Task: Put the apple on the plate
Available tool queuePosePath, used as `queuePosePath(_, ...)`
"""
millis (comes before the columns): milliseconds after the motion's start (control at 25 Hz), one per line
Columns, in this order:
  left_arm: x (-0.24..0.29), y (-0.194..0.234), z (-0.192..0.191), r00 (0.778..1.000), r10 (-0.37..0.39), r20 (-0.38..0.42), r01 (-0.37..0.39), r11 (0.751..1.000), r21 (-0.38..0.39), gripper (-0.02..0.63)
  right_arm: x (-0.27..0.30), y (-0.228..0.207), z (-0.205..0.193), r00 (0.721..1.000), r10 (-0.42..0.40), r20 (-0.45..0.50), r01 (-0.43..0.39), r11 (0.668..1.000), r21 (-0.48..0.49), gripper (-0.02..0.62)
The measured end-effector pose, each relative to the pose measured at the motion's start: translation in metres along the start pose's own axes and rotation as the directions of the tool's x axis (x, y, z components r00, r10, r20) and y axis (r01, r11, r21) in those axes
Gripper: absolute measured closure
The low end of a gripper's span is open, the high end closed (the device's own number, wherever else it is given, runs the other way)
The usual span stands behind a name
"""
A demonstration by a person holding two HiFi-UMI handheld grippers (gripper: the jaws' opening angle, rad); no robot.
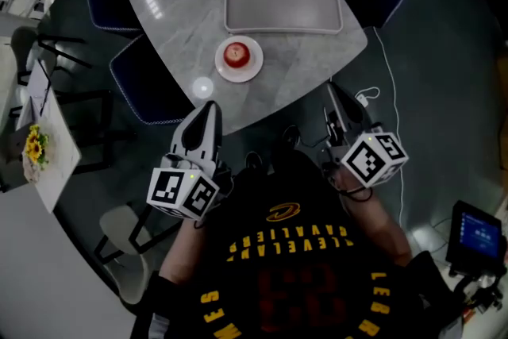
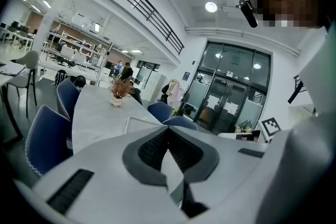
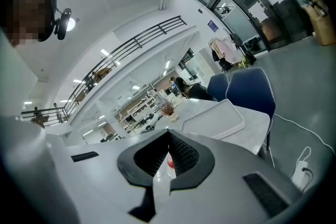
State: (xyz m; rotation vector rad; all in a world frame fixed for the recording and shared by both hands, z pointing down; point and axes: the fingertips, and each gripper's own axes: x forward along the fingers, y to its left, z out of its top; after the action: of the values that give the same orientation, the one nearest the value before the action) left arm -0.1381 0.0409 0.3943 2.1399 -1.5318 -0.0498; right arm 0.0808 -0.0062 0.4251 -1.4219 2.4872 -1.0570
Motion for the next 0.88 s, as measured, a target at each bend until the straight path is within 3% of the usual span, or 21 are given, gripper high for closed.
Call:
queuePosePath(200,0.023,0.01,-0.009,0.998,0.064,0.003,-0.064,0.998,0.021,0.604,0.015,-0.025,0.005,0.999,0.03,-0.039,-0.03,0.999,-0.012,0.589)
queuePosePath(320,0.042,0.029,-0.023,0.993,0.112,-0.047,-0.111,0.994,0.02,0.604,0.037,-0.035,-0.011,0.991,0.059,-0.119,-0.063,0.998,-0.031,0.589)
queuePosePath(520,0.05,0.053,-0.049,0.982,0.105,-0.156,-0.115,0.992,-0.057,0.604,0.058,-0.027,-0.049,0.965,0.093,-0.247,-0.11,0.992,-0.055,0.588)
queuePosePath(880,0.087,0.127,-0.105,0.927,0.145,-0.347,-0.193,0.975,-0.107,0.525,0.117,-0.05,-0.097,0.916,0.044,-0.398,-0.082,0.994,-0.079,0.586)
